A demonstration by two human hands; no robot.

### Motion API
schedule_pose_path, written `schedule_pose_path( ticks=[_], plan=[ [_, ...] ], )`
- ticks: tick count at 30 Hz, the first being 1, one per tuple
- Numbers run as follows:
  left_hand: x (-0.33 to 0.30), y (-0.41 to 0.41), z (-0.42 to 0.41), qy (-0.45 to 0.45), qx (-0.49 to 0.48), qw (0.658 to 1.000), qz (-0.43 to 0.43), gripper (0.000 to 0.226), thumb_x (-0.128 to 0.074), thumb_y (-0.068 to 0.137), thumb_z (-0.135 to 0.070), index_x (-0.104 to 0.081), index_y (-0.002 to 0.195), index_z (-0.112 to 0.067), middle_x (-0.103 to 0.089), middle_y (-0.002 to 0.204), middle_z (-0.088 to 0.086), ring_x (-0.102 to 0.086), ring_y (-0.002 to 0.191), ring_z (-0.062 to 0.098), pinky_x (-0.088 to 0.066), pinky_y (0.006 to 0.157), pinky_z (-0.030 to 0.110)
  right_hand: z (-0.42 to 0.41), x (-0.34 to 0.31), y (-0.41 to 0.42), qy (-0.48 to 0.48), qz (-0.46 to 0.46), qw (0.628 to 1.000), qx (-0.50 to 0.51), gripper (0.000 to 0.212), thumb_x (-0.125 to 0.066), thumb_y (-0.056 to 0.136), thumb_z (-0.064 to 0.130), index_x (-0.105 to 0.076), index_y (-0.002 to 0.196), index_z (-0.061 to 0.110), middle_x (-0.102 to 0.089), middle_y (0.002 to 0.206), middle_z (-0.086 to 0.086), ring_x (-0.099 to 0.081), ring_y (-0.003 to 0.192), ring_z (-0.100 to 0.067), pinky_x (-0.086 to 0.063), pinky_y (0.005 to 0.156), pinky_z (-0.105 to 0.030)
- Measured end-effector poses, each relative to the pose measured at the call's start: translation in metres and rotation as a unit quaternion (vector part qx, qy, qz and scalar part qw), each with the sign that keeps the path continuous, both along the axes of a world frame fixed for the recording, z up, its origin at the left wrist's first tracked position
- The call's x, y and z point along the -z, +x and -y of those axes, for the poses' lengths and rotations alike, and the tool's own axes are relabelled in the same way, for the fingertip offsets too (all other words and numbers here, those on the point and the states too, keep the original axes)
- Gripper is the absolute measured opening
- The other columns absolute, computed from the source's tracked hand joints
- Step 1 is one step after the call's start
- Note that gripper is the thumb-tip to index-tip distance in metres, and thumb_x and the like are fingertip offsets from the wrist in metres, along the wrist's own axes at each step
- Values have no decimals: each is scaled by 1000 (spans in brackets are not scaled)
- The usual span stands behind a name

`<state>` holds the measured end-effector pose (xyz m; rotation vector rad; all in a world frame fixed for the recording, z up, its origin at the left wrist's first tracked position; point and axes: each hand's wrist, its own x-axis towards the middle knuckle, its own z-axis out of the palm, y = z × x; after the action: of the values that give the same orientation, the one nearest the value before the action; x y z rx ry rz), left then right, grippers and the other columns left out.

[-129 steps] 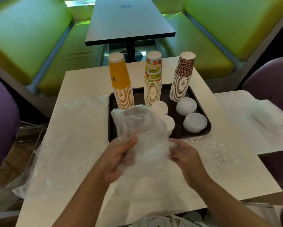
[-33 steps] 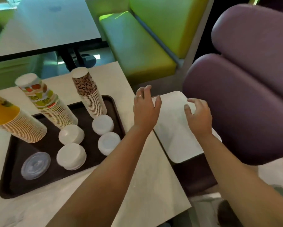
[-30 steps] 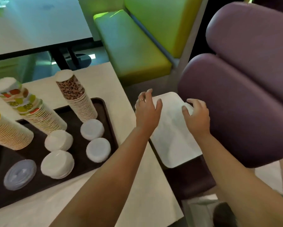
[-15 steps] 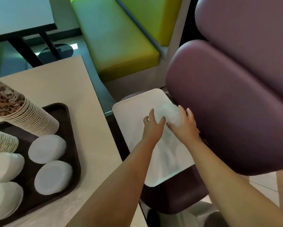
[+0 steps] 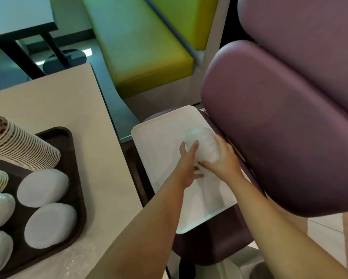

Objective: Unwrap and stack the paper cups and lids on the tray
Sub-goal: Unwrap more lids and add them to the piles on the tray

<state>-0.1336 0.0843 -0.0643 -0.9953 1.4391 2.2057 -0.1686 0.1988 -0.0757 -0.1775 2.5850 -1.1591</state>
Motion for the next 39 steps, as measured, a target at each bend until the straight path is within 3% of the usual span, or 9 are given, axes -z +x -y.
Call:
schedule_pose_path(
  ticks=[6, 13, 20, 22, 25, 28, 32, 35, 39],
  plan=[
    [-29, 19, 15, -28, -74, 995, -62, 89, -65, 77, -55, -9, 144, -38, -37, 138, -5, -44, 119, 25, -43, 95, 47, 11, -38, 27, -26, -77, 995, -54, 92, -78, 72, 38, -24, 147, 30, -28, 145, 7, -33, 131, -18, -36, 104, -36],
    [-81, 87, 58, -74, -139, 972, -175, 90, -80, 55, -58, -40, 133, -36, -58, 125, 2, -58, 113, 27, -52, 90, 52, 47, -105, 87, -232, -35, 969, -80, 56, -57, 81, 47, -41, 134, 35, -42, 129, 13, -44, 113, 7, -40, 78, 0],
    [-126, 182, 106, 19, -165, 964, -206, 51, -70, 79, -34, -52, 125, -21, -72, 104, 3, -69, 97, 19, -57, 73, 32, 99, -127, 140, -391, 196, 889, -135, 55, -45, 87, 57, -40, 139, 38, -54, 134, 6, -56, 119, -14, -51, 96, -38],
    [-135, 210, 121, 59, -187, 964, -181, 52, -63, 76, -41, -53, 122, -20, -72, 104, 5, -69, 96, 21, -58, 76, 36, 112, -130, 154, -378, 223, 886, -150, 56, -42, 87, 55, -44, 137, 31, -59, 129, 4, -59, 115, -13, -51, 95, -33],
    [-144, 252, 147, 103, -221, 958, -149, 60, -57, 70, -55, -53, 120, -22, -72, 106, 9, -70, 95, 24, -58, 80, 40, 128, -139, 173, -286, 119, 928, -208, 47, -42, 83, 52, -57, 121, 29, -66, 111, 8, -63, 101, -8, -52, 83, -21],
    [-151, 291, 173, 79, -217, 964, -133, 49, -45, 83, -61, -55, 120, -30, -73, 98, 8, -71, 85, 23, -59, 65, 35, 140, -153, 192, -231, -24, 943, -239, 23, -50, 81, 50, -59, 98, 37, -66, 87, 12, -63, 81, -3, -49, 67, -13],
    [-152, 340, 203, 7, -238, 961, -144, 37, -48, 96, -42, -48, 130, -29, -68, 102, 9, -65, 84, 26, -57, 57, 32, 164, -186, 228, -238, -124, 918, -294, 9, -55, 84, 46, -57, 90, 40, -62, 87, 15, -58, 82, -1, -44, 60, -7],
    [-158, 361, 217, 40, -248, 959, -128, 57, -26, 90, -64, -56, 118, -24, -66, 107, 16, -65, 74, 24, -57, 61, 31, 181, -213, 252, -247, -137, 895, -345, 11, -52, 83, 43, -57, 92, 41, -60, 89, 23, -55, 88, 5, -41, 60, -4],
    [-170, 388, 235, -53, -214, 965, -145, 63, -30, 77, -67, -58, 119, -29, -66, 118, 5, -65, 89, 24, -54, 79, 36, 206, -231, 287, -219, -139, 872, -414, 12, -53, 84, 45, -59, 94, 45, -59, 88, 18, -54, 92, 1, -42, 70, -4]
  ],
)
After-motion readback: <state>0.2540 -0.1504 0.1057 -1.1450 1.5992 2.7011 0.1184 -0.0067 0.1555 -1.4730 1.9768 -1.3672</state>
